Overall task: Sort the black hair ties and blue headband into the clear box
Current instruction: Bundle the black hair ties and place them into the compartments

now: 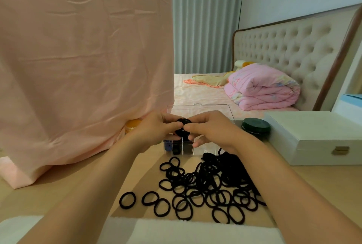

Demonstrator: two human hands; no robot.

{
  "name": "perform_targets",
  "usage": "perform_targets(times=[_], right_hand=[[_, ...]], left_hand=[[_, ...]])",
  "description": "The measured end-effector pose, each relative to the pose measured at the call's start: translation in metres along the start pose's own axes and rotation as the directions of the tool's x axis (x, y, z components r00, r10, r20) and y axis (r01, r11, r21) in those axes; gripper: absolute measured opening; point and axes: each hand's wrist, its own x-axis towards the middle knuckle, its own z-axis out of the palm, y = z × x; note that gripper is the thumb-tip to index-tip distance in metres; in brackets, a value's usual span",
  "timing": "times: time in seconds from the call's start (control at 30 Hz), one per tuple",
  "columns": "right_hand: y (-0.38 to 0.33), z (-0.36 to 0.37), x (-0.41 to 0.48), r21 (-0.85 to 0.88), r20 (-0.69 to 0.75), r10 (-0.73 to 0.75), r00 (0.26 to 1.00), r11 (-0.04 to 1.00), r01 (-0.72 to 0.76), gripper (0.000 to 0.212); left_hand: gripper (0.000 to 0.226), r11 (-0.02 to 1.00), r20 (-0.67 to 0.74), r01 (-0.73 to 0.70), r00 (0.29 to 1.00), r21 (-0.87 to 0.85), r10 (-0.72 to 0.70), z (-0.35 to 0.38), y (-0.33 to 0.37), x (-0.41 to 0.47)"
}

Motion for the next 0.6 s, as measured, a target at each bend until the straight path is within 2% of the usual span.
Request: perform_targets(times=[0.13, 0.23, 0.47, 0.6], right_hand=[[0.005, -0.006, 0.008, 0.106, -0.165, -0.013, 0.986, 0.994, 0.031, 0.017], [0.007, -0.010, 0.012, 0.261, -0.106, 0.029, 0.994, 0.965, 0.000, 0.029], [0.007, -0.012, 0.016, 0.139, -0.134, 0.021, 0.991, 0.990, -0.002, 0.020], [0.009, -0.011, 0.021, 0.082, -0.217, 0.040, 0.975, 0.996, -0.022, 0.017]], left_hand=[[0.025, 0.996, 0.007, -0.077, 0.997, -0.042, 0.077, 0.006, 0.001, 0.013], [0.022, 0.987, -0.010, -0.119, 0.993, -0.111, 0.119, 0.010, -0.004, 0.019], [0.020, 0.986, -0.086, -0.127, 0.989, -0.111, 0.118, 0.009, -0.012, 0.030], [0.028, 0.987, -0.130, -0.127, 0.982, 0.100, 0.140, 0.004, -0.017, 0.032]])
